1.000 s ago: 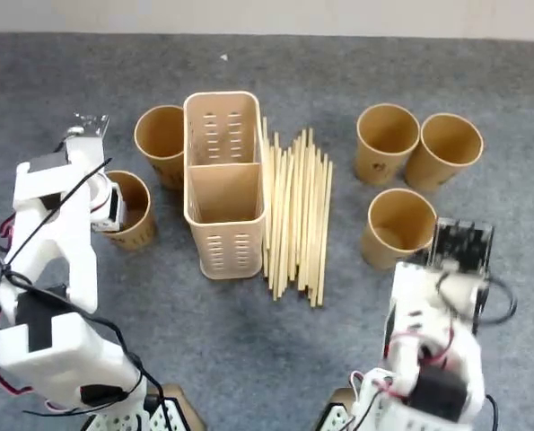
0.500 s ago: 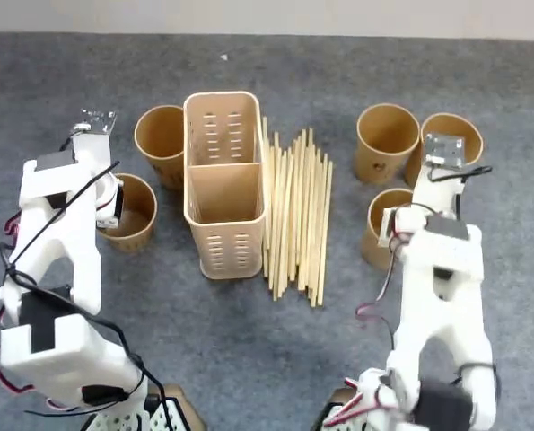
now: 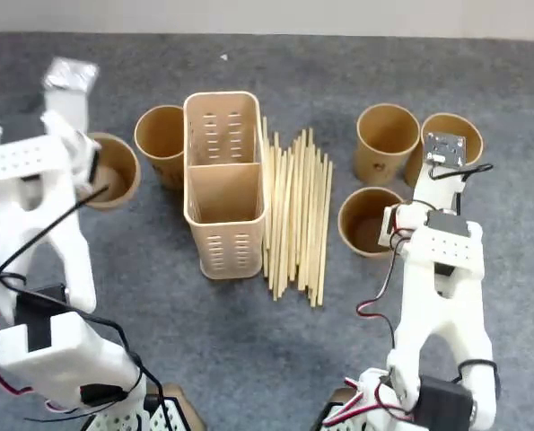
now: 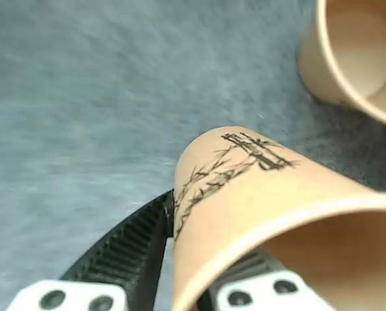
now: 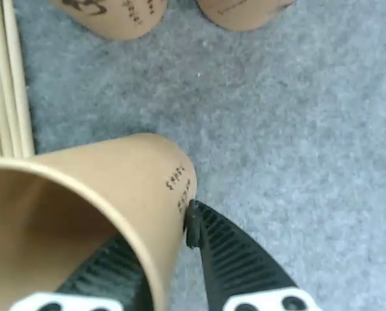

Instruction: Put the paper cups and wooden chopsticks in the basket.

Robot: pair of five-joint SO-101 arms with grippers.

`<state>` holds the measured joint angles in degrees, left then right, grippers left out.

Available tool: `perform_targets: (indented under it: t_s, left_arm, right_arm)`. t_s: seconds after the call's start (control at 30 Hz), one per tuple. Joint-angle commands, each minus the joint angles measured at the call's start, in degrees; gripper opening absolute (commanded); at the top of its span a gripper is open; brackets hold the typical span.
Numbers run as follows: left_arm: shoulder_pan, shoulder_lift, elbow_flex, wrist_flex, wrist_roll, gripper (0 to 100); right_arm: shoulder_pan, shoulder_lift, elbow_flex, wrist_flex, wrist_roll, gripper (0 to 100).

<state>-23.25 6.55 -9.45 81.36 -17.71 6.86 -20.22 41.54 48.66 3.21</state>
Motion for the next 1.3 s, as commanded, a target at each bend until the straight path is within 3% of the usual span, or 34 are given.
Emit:
perform_targets:
  t_s: [0.0, 0.1, 0.3, 0.6, 0.77, 0.97, 1.13, 1.27]
  left_arm:
    - [-1.36, -0.57, -19.91, 11.87, -1.14, 0]
    - [-1.01, -0.48, -35.82, 19.78, -0.88, 0]
    - [6.02, -0.84, -51.21, 20.4, 1.76, 0]
    - [26.33, -0.48, -52.62, 20.31, 15.3, 0]
    - [35.38, -0.75, -48.48, 20.4, 17.58, 0]
    - [36.09, -0.75, -34.24, 20.4, 21.8, 0]
    - [30.9, -0.4, -30.81, 20.22, 21.8, 1]
    - [26.68, -0.4, -30.81, 18.37, 21.63, 13]
  right_arm:
    - [-0.04, -4.35, -1.98, 2.24, -0.18, 3.3]
    - [-0.04, -5.76, -2.07, 3.47, -0.18, 0.4]
    - [-0.13, -7.78, -2.07, 4.7, 0.0, 0.5]
    - [-0.22, -14.9, -2.15, 9.63, 0.26, 0.5]
    - [-0.22, -20.7, -2.24, 12.44, 1.67, 0.5]
    - [-0.22, -23.96, -2.24, 14.46, 1.76, 0.5]
    - [-0.48, -24.57, -2.59, 14.46, 1.76, 0.5]
    - [-1.1, -24.04, -8.57, 18.24, 1.76, 0.5]
